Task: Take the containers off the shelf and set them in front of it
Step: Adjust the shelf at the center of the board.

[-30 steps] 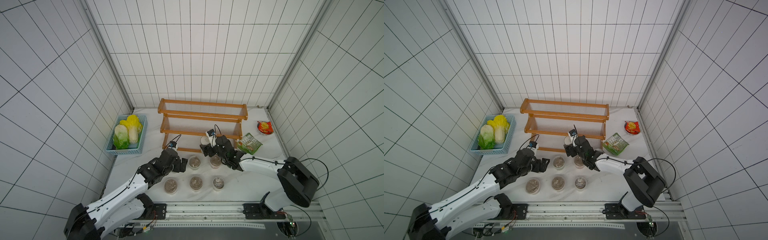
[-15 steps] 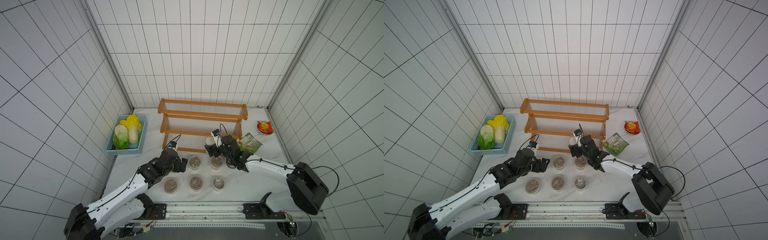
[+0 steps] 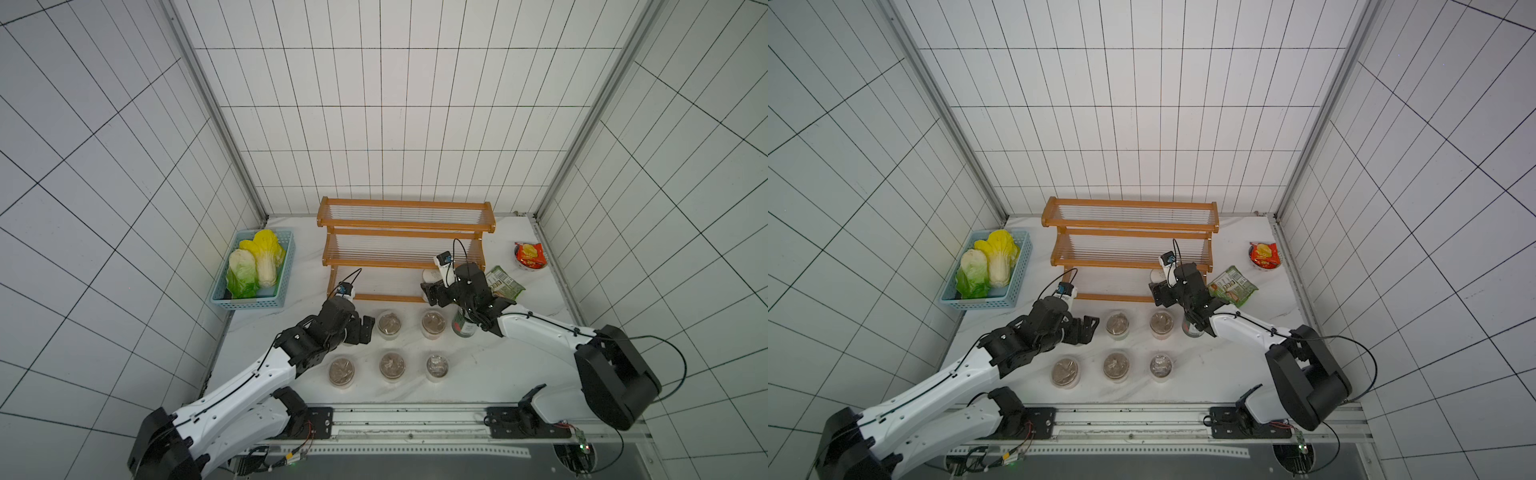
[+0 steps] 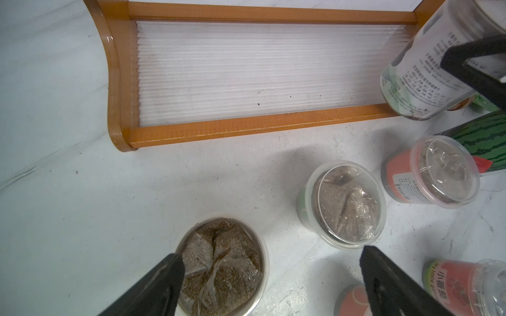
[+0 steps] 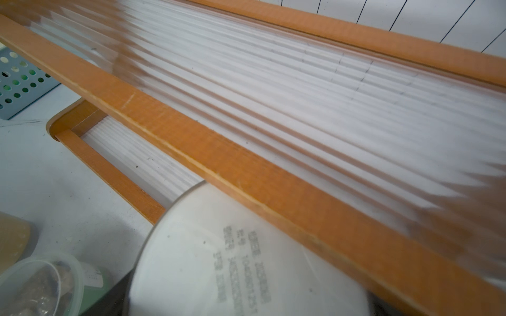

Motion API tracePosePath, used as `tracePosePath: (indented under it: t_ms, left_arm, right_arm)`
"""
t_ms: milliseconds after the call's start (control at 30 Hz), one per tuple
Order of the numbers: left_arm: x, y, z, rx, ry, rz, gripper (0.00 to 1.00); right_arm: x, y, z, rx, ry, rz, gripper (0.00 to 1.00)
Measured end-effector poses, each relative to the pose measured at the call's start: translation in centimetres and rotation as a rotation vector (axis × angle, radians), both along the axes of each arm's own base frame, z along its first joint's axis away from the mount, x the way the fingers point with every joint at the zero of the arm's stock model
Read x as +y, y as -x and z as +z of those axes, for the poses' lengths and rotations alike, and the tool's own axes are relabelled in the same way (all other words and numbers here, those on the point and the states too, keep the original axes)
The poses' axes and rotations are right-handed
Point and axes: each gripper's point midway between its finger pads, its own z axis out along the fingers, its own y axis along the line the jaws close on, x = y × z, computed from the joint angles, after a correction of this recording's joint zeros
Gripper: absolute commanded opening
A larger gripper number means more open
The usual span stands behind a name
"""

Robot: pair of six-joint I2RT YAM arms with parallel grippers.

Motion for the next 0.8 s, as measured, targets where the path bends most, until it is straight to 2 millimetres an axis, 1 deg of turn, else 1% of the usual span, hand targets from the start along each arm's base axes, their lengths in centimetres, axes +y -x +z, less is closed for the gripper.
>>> tracePosePath:
  t_ms: [233,300,467,667,800]
  left_arm:
    - [0.0,-0.1,-0.1,0.003,-0.002,0.001,0.99]
    - [-0.1,-0.1,-0.1,0.000,0.000,0.001,0.98]
    - [-0.1,-0.1,-0.1,0.001,0.000,0.000,0.99]
    - [-0.2,-0.2,-0.2,0.003,-0.002,-0.005,0.98]
    - [-0.2,-0.1,-0.2,0.004,-0.001,-0.007,0.99]
  right_arm:
    - [-1.4,-1.0,-0.2,0.023,-0.011,-0.014,0.78]
    - [-1.5,-1.1,-0.2,0.029,-0.015,-0.010,0.77]
    - [-1.0,-0.8,-0.1,0.042,-0.033,0.026,0.76]
    - [-0.1,0.4,0.5,0.048,-0.050,0.075,0.76]
    - [0.7,2.4,1.2,0.057,-0.048,0.114,0.76]
